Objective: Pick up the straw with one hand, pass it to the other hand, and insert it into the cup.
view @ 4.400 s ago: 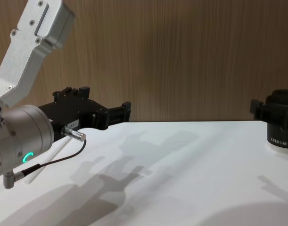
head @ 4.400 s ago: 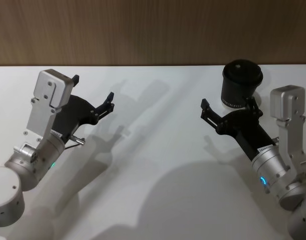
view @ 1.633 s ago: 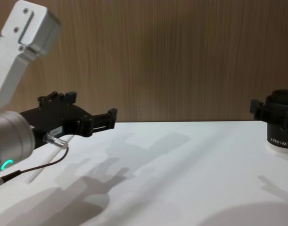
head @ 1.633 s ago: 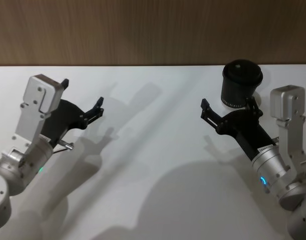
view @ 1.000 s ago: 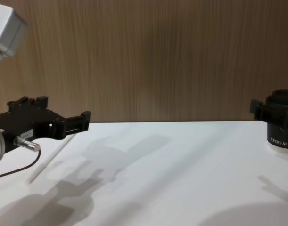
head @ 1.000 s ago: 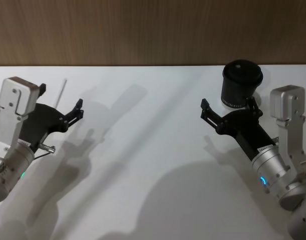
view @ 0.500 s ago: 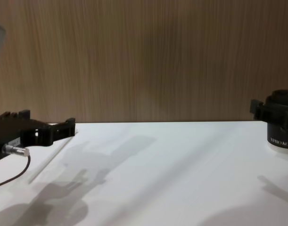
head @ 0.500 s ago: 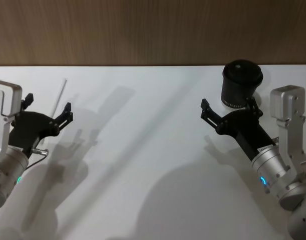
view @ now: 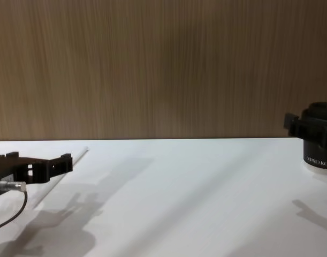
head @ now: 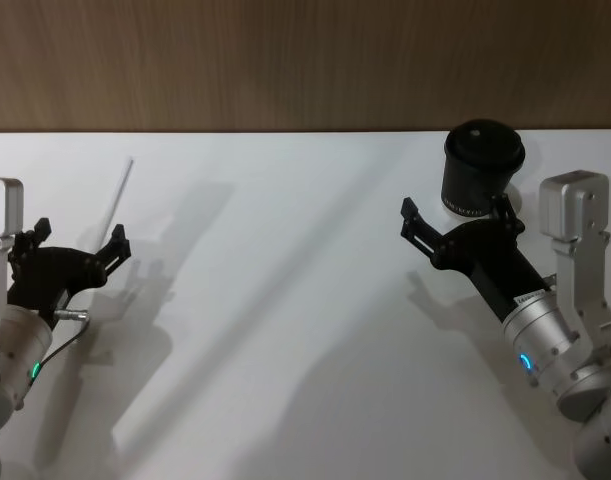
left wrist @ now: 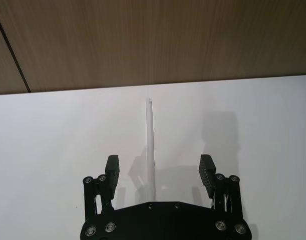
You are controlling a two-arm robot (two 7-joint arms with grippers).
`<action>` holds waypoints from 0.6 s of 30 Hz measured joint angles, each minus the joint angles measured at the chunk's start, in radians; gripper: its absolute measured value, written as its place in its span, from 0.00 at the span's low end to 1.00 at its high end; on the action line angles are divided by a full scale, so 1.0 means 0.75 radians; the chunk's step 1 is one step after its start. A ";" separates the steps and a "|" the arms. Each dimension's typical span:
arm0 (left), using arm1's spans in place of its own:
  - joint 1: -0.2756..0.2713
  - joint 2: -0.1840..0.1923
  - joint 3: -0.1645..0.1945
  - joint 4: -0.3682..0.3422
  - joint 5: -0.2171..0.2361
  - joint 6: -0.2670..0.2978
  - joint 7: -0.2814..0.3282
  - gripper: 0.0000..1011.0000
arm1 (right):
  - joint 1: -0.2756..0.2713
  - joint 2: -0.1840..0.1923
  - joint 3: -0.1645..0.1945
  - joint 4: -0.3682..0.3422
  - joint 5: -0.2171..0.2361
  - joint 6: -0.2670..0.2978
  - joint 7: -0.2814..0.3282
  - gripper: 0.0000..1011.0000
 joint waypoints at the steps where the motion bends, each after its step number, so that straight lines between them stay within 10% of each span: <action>1: 0.000 0.000 0.000 0.000 0.000 0.000 0.000 0.99 | 0.000 0.000 0.000 0.000 0.000 0.000 0.000 0.99; 18: -0.027 -0.059 -0.032 0.027 -0.032 0.092 0.027 0.99 | 0.000 0.000 0.000 0.000 0.000 0.000 0.000 0.99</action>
